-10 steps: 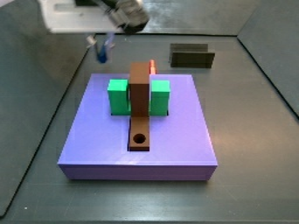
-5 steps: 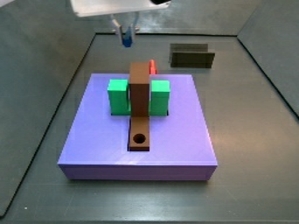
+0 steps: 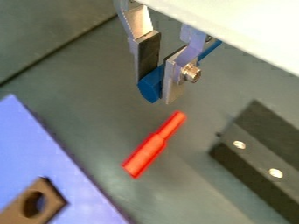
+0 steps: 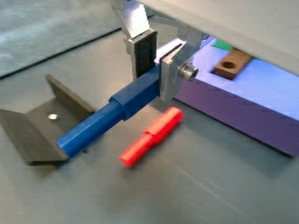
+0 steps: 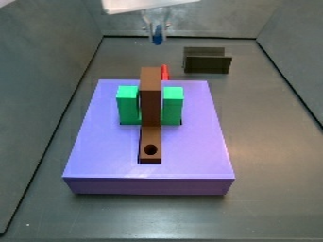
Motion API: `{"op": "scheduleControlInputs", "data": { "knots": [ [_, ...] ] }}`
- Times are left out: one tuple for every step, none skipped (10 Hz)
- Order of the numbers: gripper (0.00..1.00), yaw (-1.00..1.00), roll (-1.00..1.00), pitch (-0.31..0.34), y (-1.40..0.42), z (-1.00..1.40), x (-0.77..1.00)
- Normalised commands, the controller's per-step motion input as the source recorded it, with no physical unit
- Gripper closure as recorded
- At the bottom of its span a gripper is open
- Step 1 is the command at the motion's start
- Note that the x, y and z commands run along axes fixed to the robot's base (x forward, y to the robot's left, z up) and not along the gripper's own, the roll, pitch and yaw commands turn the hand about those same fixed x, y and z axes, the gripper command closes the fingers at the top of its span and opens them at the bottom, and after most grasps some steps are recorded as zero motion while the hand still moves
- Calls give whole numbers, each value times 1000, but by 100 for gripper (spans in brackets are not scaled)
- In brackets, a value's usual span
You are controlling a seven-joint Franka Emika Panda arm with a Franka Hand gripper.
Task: Pick up the blue object. Move up. Place the blue object on the fixture. Regrasp the blue object. Move to above the board. Insert the blue object.
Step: Place the blue object on the fixture.
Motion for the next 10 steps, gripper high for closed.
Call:
{"op": "scheduleControlInputs", "data": {
  "knots": [
    [100, 0, -1000, -46, 177, 0, 651],
    [100, 0, -1000, -20, 171, 0, 666],
    [100, -69, -1000, 0, 106, 0, 726],
    [100, -80, -1000, 51, 43, 0, 763],
    [100, -74, -1000, 46, 46, 0, 766],
    [100, -9, -1000, 69, 57, 0, 757],
    [100, 0, -1000, 83, 40, 0, 757],
    [100, 0, -1000, 37, 40, 0, 754],
    [100, -14, -1000, 0, 97, 0, 726],
    [100, -66, -1000, 0, 117, 0, 746]
  ]
}}
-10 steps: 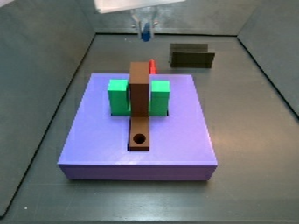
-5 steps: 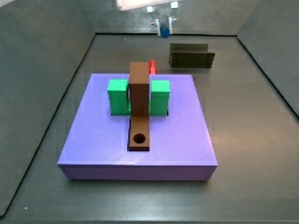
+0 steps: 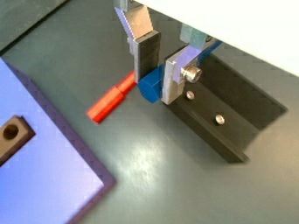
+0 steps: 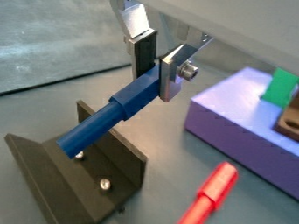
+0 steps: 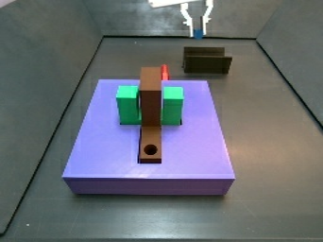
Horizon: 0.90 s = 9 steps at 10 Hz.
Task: Pick up the blue object. Move up. Place the blue object on the fixture. Regrasp the blue object. Move to above the board. Insert the blue object.
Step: Place the blue object on the fixture.
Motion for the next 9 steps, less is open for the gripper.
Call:
{"op": "scheduleControlInputs", "data": {
  "knots": [
    [100, -97, -991, 0, 166, 0, 751],
    [100, -71, -954, 0, 274, -17, 700],
    [100, -71, -851, 0, 263, -83, 583],
    [100, -180, -657, -114, 146, -146, 374],
    [100, -274, -394, -323, 40, -243, 20],
    [100, -214, -223, -257, 3, -320, 0],
    [100, -91, 0, -214, -23, -380, 0],
    [100, -69, 151, -20, 0, -417, -11],
    [100, -111, 123, 0, 0, -514, -11]
  ]
}}
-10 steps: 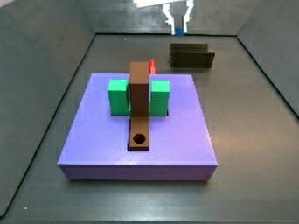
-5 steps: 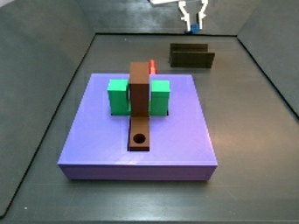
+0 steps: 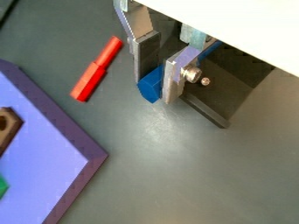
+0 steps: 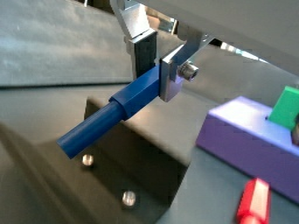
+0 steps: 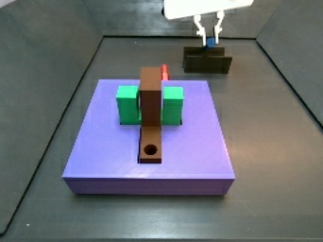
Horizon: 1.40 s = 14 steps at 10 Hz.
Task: Pick up the blue object. Move up. Place the blue object on the fixture. Regrasp the blue object. Move to above the board. Insert the blue object.
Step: Place the blue object on the fixture.
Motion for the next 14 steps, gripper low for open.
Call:
{"op": "scheduleControlInputs", "data": {
  "knots": [
    [100, -60, 0, 0, 0, -466, 0],
    [100, 0, 0, 0, 0, -306, 0],
    [100, 0, -117, 0, 11, -149, 100],
    [100, 0, -431, 23, 189, 0, 183],
    [100, 0, -571, 0, 220, 0, 203],
    [100, 0, -689, 0, 234, 0, 194],
    [100, 0, -723, 0, 223, 0, 206],
    [100, 0, -583, -9, 174, 0, 160],
    [100, 0, -197, 0, 0, -97, 0],
    [100, 0, -171, -60, -14, -49, -54],
    [100, 0, -229, -91, -37, 0, -100],
    [100, 0, -291, -160, -74, 0, -143],
    [100, 0, -197, -109, 0, -43, -63],
    [100, 0, 0, -9, 0, -66, -63]
  ]
}}
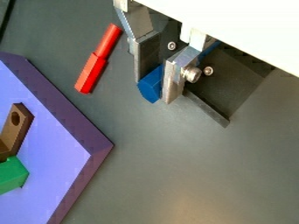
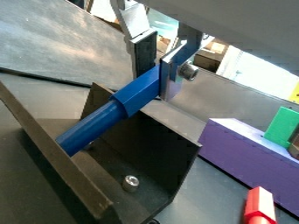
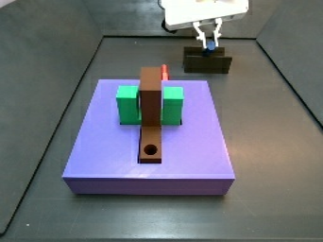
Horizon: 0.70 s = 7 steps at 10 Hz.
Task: Pick up the blue object. Move up. Place the blue object on the fixture. Regrasp the blue object. Move to above the board. Insert the blue object.
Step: Place the blue object on the fixture, then regrasp the blue object.
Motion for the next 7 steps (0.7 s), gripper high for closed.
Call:
{"op": "scheduleControlInputs", "data": {
  "knots": [
    [100, -11, 23, 0, 0, -57, -31],
    [100, 0, 43, 0, 0, -106, 0],
    [100, 0, 89, 0, 0, -146, 0],
    [100, 0, 17, 3, 9, -14, 0],
    [100, 0, 0, 0, 0, 0, 0],
    [0, 0, 0, 0, 0, 0, 0],
    [0, 0, 49, 0, -29, 0, 0]
  ]
}}
